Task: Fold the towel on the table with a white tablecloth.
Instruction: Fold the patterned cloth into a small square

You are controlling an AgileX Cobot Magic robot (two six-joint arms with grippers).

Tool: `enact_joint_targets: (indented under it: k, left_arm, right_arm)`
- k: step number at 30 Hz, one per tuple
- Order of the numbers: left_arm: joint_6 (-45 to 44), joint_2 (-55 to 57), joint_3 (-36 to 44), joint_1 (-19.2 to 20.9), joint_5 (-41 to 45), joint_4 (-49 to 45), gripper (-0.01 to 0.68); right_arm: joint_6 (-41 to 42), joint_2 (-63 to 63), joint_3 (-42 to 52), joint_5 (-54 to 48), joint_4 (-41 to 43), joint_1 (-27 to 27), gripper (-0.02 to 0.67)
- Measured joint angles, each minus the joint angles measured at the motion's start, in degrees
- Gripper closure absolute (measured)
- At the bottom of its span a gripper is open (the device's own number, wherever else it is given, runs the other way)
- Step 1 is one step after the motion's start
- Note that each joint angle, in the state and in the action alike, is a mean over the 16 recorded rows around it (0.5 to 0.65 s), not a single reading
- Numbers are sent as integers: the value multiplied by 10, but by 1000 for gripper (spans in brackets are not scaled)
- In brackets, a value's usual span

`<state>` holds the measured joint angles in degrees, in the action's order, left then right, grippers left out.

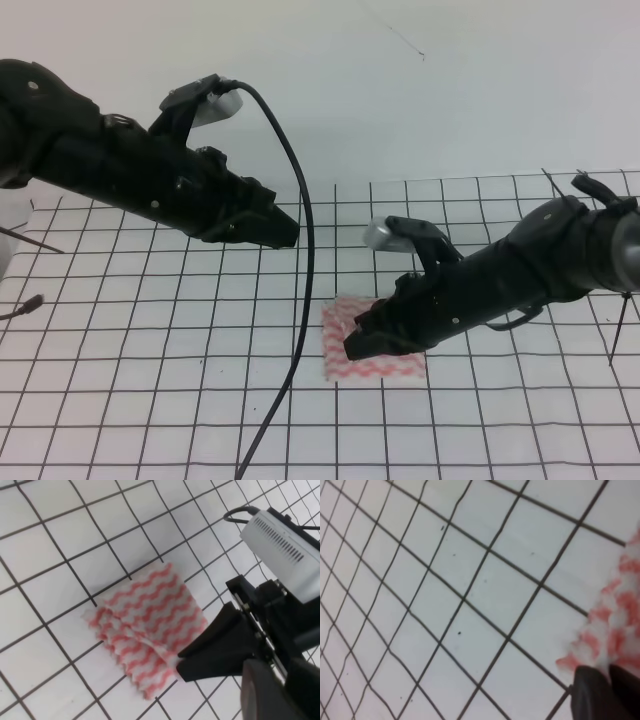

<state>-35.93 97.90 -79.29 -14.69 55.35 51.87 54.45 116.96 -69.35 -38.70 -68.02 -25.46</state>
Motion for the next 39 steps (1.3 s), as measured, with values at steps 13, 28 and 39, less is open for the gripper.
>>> enact_joint_targets:
  k: [13,28,39]
  left_arm:
    - [-2,0,0,0,1,-3,572]
    - [-2,0,0,0,6,-5,570]
    - [-2,0,0,0,6,-6,572]
  right_arm:
    - [75,0,-19,-44,-22,0,392]
    - [65,34,-33,-66,-8,2,616]
    - [49,18,-39,-58,38,6,646]
